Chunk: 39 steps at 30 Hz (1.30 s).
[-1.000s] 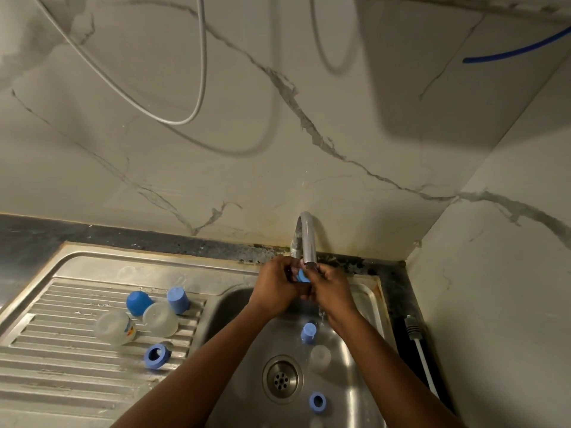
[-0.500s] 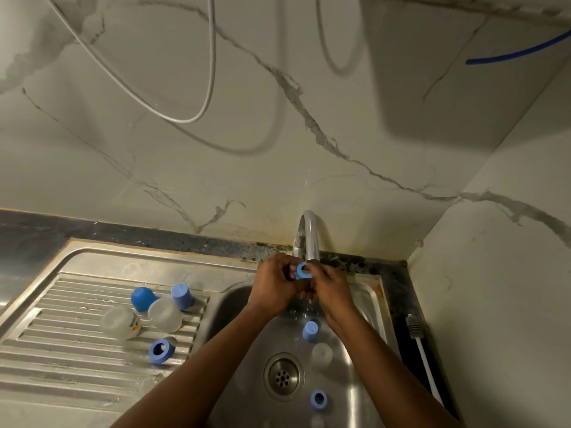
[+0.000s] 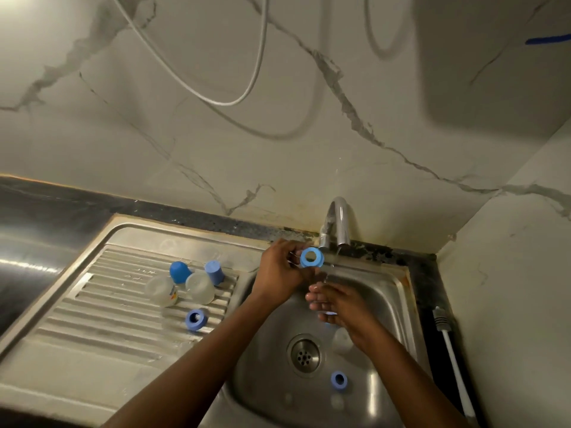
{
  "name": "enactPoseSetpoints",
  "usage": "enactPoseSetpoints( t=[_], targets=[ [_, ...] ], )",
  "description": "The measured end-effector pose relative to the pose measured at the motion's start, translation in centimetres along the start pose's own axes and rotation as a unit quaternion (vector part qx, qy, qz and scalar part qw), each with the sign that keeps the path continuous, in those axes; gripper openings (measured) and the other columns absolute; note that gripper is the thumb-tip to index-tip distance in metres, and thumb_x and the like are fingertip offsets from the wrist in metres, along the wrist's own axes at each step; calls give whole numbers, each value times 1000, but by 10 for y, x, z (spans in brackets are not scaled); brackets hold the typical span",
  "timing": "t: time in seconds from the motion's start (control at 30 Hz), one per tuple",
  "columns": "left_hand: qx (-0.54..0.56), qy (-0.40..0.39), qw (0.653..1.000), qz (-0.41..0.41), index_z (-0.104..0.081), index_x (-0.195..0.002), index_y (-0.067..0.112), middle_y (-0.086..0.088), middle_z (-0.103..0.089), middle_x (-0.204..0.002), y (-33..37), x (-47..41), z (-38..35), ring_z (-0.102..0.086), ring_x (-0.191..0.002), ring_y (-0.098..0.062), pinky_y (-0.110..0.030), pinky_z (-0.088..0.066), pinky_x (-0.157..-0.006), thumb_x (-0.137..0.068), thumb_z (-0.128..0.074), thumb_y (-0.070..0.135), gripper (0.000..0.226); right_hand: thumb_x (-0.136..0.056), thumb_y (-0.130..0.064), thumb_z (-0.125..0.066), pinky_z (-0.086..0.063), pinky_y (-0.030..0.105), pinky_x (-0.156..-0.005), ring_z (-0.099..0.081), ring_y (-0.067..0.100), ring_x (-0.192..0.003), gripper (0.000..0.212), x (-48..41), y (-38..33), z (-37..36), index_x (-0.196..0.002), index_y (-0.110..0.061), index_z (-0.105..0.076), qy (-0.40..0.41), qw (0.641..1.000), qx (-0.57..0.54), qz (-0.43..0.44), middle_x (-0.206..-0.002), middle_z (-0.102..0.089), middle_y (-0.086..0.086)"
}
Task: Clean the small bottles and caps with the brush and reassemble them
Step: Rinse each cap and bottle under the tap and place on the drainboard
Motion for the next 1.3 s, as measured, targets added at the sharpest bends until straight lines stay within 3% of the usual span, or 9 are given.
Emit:
enactPoseSetpoints(
  t=[0.2, 0.3, 0.47, 0.6, 0.8, 1.3],
  targets=[
    [-6, 27, 998, 48, -74, -107, 31, 10, -65, -105, -29, 41, 46, -68, -90, -6, -22, -59, -79, -73, -95, 29, 41, -101, -31, -65, -56, 34, -80, -75, 20, -91, 20, 2, 44, -27, -111, -16, -75, -47, 993, 101, -27, -102, -80, 5],
    [-6, 41, 997, 71, -73, -107, 30, 8, -66, -106, -46, 66, 74, -68, -92, -5, -20, -58, -79, -74, -94, 26, 40, -101, -29, -66, -56, 34, -78, -75, 21, -89, 20, 2, 59, -44, -110, -15, -76, -59, 992, 104, -36, -101, -80, 6],
    [1, 77, 991, 111, -76, -101, 27, 8, -68, -102, -70, 101, 126, -69, -89, -10, -31, -61, -77, -71, -96, 19, 36, -102, -30, -64, -55, 36, -79, -75, 22, -95, 20, 1, 75, -75, -110, -17, -76, -78, 988, 123, -45, -103, -80, 4],
    [-7, 97, 987, 129, -77, -102, 23, 7, -68, -103, -92, 130, 171, -69, -85, -12, -29, -60, -73, -69, -97, 16, 39, -101, -31, -65, -55, 31, -75, -75, 22, -96, 22, 5, 80, -98, -113, -15, -76, -90, 986, 129, -49, -105, -80, 5],
    [-31, 128, 978, 159, -75, -101, 35, 7, -67, -102, -131, 161, 220, -68, -85, -10, -26, -58, -69, -71, -95, 12, 43, -103, -28, -63, -55, 31, -76, -74, 21, -95, 20, 18, 75, -124, -112, -15, -76, -87, 986, 134, -42, -104, -80, 5],
    [-125, 56, 963, 231, -72, -117, 26, 10, -64, -109, -226, 156, 236, -65, -98, -9, -38, -60, -85, -72, -95, 35, 51, -101, -33, -65, -56, 33, -79, -75, 26, -104, 23, 30, 96, -142, -115, -18, -75, -34, 987, 137, -76, -104, -80, 0]
  ],
)
Point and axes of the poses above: each hand's wrist, its own x-axis away from the middle knuckle, its own z-axis out of the back of the hand, y = z × x, the point moved 8 cm from there along -x, towards the middle knuckle
